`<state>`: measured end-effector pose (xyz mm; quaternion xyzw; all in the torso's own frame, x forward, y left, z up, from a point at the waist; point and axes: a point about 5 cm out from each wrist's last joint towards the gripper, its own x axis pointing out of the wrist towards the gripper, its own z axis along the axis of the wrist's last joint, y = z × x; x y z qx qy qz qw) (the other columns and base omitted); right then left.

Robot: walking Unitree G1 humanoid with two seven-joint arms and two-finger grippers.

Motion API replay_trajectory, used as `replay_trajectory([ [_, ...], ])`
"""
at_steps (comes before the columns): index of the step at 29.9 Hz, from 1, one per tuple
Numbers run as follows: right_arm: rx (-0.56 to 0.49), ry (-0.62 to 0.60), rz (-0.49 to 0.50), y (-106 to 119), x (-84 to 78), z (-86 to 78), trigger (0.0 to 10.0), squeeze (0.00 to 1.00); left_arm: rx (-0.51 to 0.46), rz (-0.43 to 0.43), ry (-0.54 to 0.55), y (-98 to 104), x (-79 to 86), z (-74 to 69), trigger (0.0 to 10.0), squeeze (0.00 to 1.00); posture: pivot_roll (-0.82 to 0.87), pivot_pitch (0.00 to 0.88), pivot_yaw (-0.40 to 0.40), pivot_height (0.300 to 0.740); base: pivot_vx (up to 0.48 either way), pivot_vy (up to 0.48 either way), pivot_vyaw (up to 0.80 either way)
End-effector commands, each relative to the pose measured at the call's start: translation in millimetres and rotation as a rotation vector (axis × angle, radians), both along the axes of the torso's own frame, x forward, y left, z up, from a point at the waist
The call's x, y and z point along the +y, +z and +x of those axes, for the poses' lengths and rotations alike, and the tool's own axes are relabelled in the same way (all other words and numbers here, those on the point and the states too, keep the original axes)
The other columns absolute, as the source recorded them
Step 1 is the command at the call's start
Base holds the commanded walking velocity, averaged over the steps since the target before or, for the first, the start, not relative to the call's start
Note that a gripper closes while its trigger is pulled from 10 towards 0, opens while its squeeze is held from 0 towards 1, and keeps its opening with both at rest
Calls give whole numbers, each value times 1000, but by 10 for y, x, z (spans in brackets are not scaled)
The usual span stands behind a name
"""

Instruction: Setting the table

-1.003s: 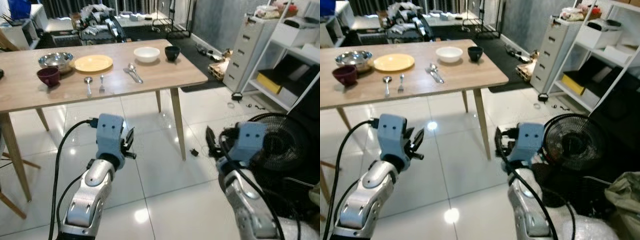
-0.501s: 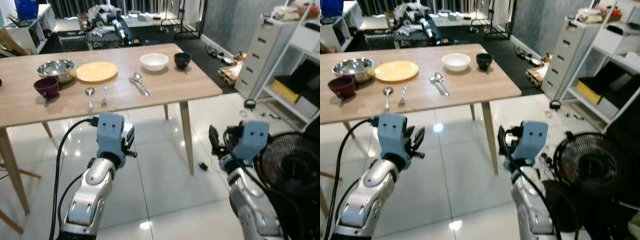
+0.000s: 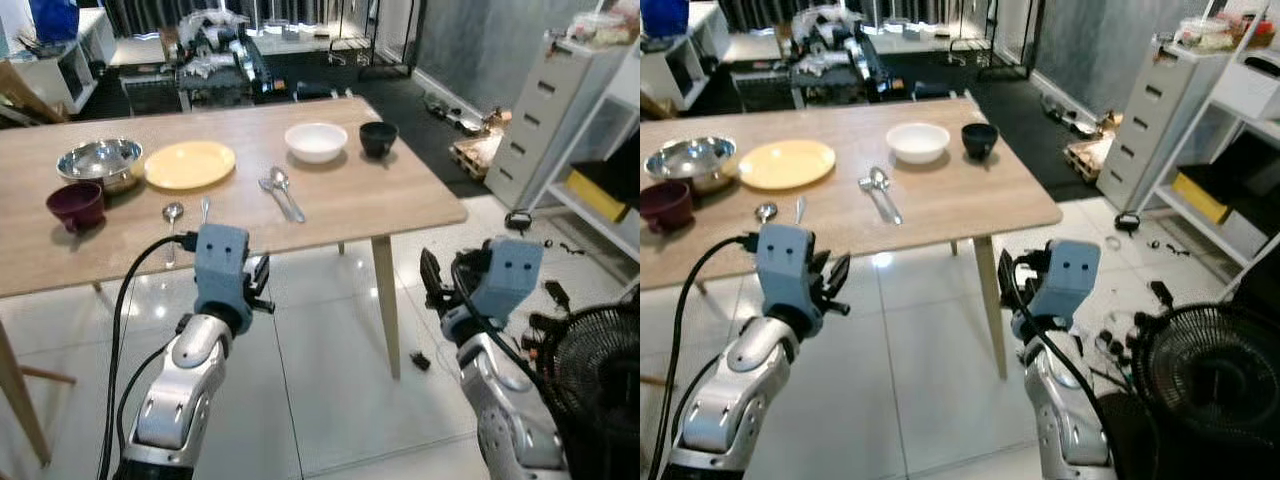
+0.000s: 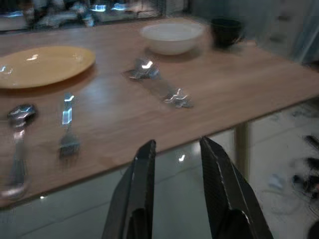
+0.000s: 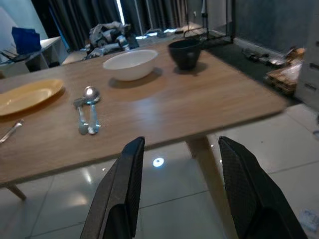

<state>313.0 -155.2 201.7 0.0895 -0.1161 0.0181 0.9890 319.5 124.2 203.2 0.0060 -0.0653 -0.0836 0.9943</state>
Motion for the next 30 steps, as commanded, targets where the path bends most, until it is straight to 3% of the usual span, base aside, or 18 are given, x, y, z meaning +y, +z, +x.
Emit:
replay_trajectory([
  [1,9,11,0,-17,20,-8,10000,0,2,7,14,-8,35,-4,10000,0,62,112,95,740,480,0,744],
  [5,7,17,11,-13,26,-9,10000,0,2,7,13,-7,35,-3,10000,0,62,112,95,740,480,0,550],
  [21,-14,55,40,22,60,-19,10000,0,2,12,12,3,42,1,10000,0,67,113,101,740,480,0,0],
  [30,-19,31,25,34,-11,-8,10000,0,12,19,13,-7,38,15,10000,0,66,109,105,740,455,0,0],
])
